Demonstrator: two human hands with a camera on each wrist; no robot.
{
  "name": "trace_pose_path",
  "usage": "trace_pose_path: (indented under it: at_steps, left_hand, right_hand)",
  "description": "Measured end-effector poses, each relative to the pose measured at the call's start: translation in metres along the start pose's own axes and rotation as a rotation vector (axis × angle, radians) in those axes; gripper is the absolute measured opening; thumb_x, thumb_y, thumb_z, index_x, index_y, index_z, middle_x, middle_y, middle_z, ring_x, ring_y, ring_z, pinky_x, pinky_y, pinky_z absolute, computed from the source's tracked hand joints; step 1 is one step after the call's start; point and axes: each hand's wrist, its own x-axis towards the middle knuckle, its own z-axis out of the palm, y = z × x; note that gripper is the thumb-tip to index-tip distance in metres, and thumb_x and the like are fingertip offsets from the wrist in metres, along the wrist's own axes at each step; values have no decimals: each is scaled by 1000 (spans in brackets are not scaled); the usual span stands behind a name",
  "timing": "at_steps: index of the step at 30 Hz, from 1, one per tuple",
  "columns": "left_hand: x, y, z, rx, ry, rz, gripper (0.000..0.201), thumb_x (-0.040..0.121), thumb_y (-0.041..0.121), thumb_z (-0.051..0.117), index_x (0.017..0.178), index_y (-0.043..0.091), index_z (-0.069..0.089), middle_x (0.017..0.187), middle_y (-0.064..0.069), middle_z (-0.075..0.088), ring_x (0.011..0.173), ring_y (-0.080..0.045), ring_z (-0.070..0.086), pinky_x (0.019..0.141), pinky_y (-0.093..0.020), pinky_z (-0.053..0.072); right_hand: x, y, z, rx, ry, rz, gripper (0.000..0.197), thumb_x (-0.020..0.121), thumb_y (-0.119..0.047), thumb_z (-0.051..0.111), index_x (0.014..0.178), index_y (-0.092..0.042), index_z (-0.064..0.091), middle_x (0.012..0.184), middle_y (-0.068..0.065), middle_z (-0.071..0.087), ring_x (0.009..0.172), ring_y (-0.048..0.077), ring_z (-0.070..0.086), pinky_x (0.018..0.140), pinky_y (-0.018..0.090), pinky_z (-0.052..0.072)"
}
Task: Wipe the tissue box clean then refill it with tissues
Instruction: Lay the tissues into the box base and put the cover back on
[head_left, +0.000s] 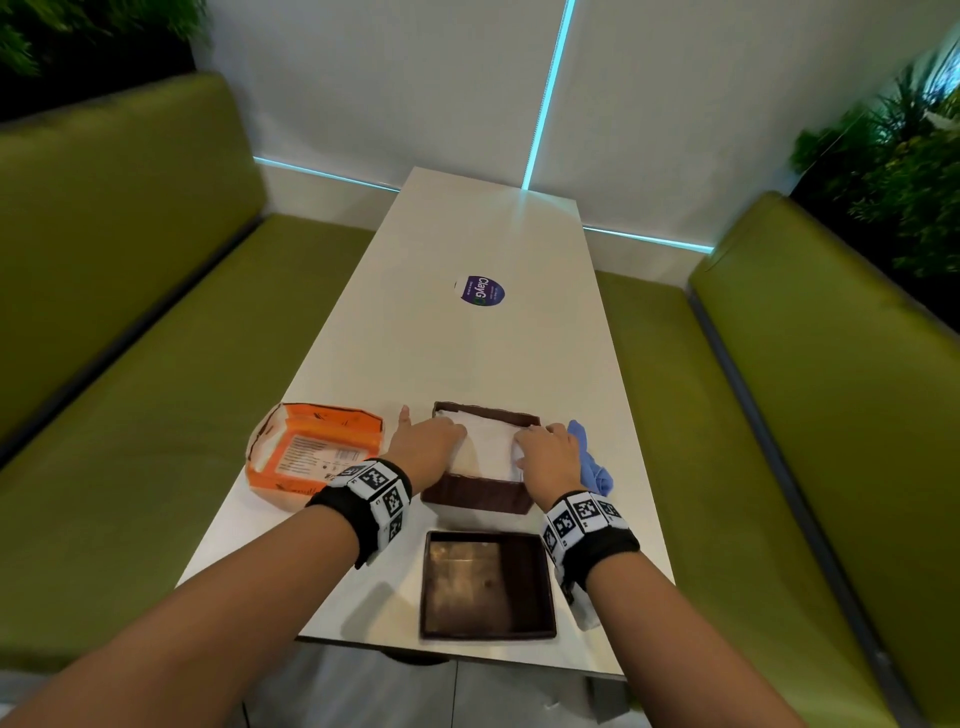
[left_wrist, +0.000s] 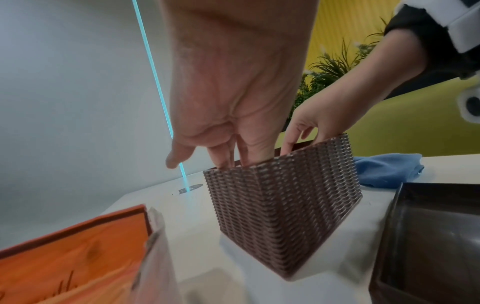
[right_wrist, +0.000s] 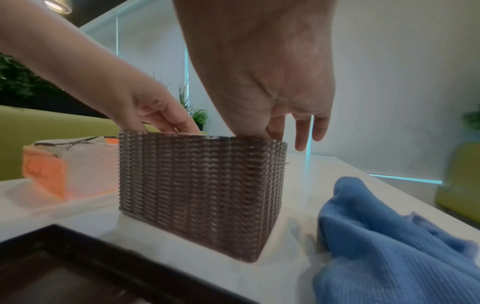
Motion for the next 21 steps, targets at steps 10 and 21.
trace_pose_path:
  at_steps: [10, 21]
  left_hand:
    - [-19, -13, 9, -341, 218, 147, 30, 98, 14, 47, 124, 15, 62, 132, -1, 55, 124, -17, 49, 103, -31, 43]
    - [-28, -11, 4, -163, 169, 140, 34, 100, 26, 42, 130, 25, 56, 139, 5, 53, 128, -17, 48, 107, -42, 30]
  right_hand:
    - [-11, 4, 1, 137, 46, -20, 28, 92, -17, 45, 116, -18, 61, 120, 2, 60, 112, 28, 50, 94, 38, 41]
    - [-20, 4, -12, 239, -129, 24, 42, 100, -31, 37, 141, -24, 43, 151, -3, 40, 143, 32, 22, 114, 44, 22]
